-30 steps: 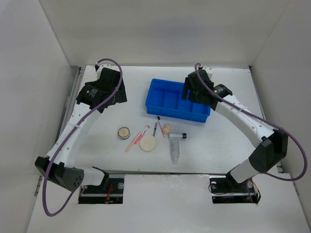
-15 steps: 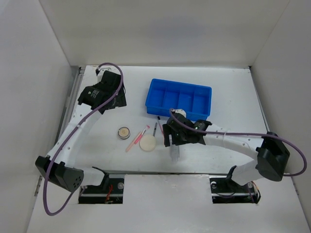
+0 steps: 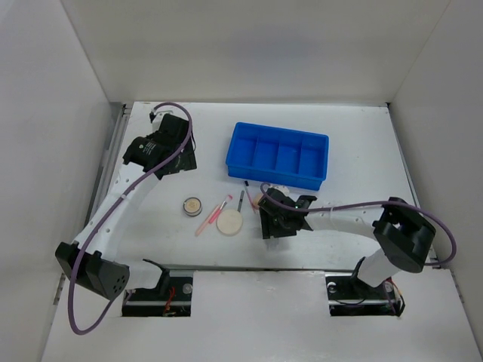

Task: Organize the makeup

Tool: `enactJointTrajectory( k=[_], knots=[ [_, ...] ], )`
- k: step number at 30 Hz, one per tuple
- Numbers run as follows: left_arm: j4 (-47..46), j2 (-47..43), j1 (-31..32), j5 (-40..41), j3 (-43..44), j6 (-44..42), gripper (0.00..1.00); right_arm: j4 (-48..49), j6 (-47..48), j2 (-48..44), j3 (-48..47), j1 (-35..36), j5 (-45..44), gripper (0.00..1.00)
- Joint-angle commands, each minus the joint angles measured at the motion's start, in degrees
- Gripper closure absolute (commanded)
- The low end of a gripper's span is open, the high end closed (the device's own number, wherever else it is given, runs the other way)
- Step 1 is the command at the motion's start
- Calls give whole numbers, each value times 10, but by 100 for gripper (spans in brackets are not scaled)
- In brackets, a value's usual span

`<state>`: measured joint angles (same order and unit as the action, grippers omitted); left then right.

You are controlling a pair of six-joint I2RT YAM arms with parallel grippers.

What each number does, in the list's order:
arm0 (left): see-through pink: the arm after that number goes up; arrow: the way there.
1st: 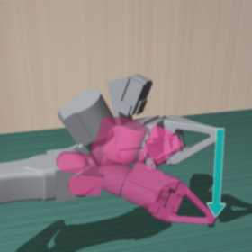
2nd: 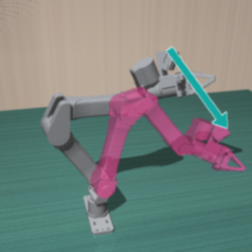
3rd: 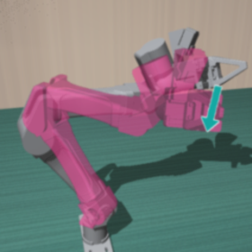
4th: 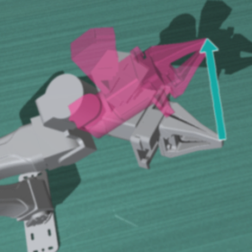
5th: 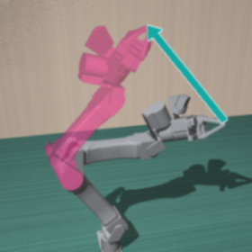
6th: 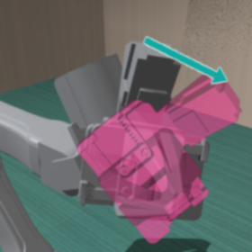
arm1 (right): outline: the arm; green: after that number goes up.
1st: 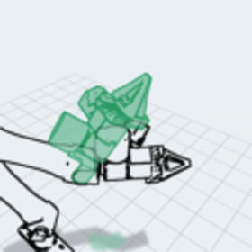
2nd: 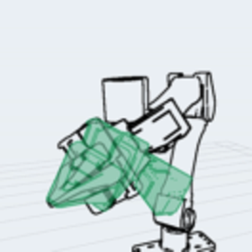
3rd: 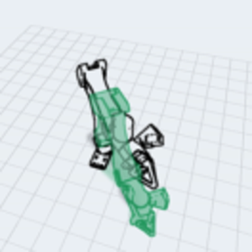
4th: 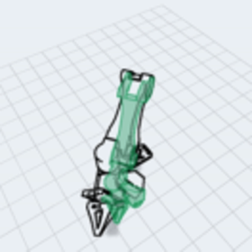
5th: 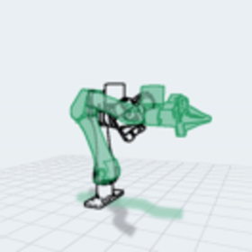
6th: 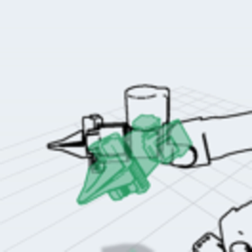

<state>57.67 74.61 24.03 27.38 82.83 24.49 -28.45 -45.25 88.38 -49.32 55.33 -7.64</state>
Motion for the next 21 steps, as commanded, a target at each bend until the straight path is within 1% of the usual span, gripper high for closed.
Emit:
enactJointTrajectory(
  k=[1, 2, 4, 5, 6, 7, 8, 9, 12, 13, 15, 17, 18, 19, 21],
  knots=[
    [13, -7, 1, 13, -2, 6, 0, 29, -4, 4, -11, 4, -4, 37],
    [13, -7, 1, 13, -2, 6, 0, 19, -4, 4, -17, 4, -10, 48],
    [13, -12, 1, 18, -8, 1, 0, 1, -10, -3, -24, 4, -29, 59],
    [13, -12, 1, 18, -8, 1, 0, -14, -10, -10, -44, 4, -36, 69],
    [7, -12, 1, 18, -8, 1, 0, -53, -10, -20, -58, 10, -43, 72],
    [7, -12, 1, 18, -8, 1, 0, -75, -3, -27, -74, 18, -62, 74],
    [7, -12, 1, 18, -8, -4, 0, -98, -3, -35, -108, 23, -74, 76],
    [7, -12, 1, 18, -8, -4, 0, -142, 2, -54, -127, 23, -83, 77],
    [14, -12, 1, 13, -8, -4, 0, -191, 10, -93, -197, 23, -129, 77],
    [14, -12, 1, 13, -8, -9, 0, -207, 21, -94, -214, 23, -142, 76],
    [14, -12, 1, 13, -8, -9, 0, -207, 40, -94, -264, -22, -159, 76],
    [14, -12, 1, 13, -13, -9, 0, -192, 74, -63, -299, -58, -159, 76],
    [14, -12, 1, 13, -14, -9, 0, -178, 87, -32, -340, -91, -159, 76],
    [14, -12, 1, 13, -14, -9, 0, -178, 87, -18, -359, -104, -159, 76],
    [19, -12, 1, 13, -14, -4, 0, -136, 102, 13, -393, -144, -150, 76]
  ],
)
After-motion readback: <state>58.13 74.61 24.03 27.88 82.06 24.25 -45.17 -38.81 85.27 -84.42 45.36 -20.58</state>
